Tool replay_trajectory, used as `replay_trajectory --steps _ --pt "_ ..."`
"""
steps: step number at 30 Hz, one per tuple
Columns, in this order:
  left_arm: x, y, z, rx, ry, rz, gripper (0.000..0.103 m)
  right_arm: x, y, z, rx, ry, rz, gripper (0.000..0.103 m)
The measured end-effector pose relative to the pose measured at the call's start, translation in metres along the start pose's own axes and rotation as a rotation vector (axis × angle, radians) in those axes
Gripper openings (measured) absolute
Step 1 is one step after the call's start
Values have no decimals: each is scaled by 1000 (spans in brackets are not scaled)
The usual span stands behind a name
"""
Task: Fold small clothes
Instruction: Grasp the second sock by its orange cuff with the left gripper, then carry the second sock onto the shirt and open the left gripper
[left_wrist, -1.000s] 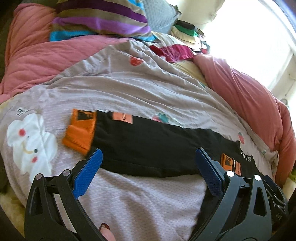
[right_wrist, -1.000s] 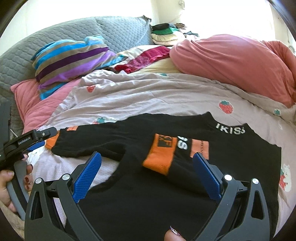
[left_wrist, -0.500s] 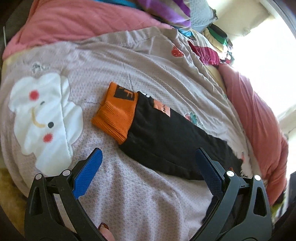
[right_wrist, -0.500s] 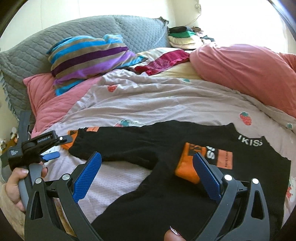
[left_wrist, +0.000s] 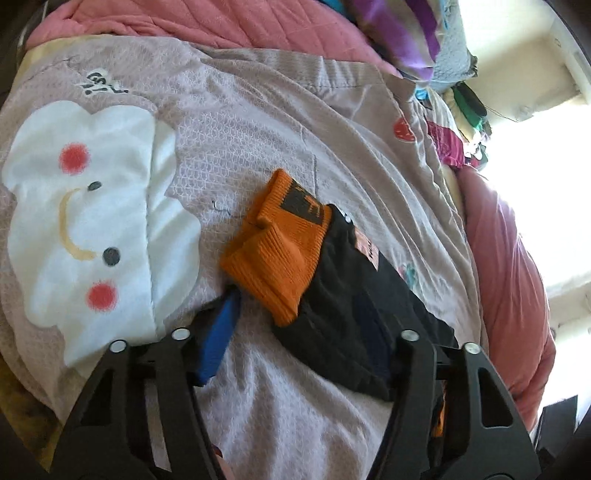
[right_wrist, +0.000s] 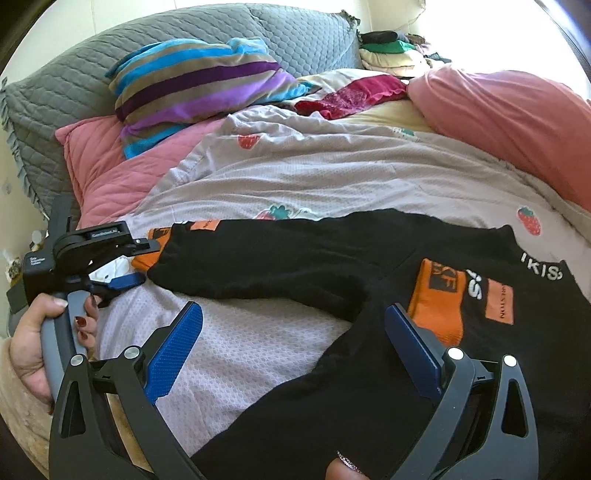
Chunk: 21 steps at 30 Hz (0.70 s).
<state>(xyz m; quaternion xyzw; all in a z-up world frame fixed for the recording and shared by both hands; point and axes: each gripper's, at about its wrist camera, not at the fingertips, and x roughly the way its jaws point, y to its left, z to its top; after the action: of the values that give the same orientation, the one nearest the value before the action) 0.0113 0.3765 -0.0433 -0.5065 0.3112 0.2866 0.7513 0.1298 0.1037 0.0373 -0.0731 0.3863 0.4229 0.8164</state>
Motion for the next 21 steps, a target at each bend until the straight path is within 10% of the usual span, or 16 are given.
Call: replay_trajectory --steps 8,21 --pt "6 -5 6 38 -17 27 5 1 -6 -4 55 -10 22 98" --pt "-36 -61 -19 307 -194 -116 4 -27 -55 -28 191 -43 -22 98"
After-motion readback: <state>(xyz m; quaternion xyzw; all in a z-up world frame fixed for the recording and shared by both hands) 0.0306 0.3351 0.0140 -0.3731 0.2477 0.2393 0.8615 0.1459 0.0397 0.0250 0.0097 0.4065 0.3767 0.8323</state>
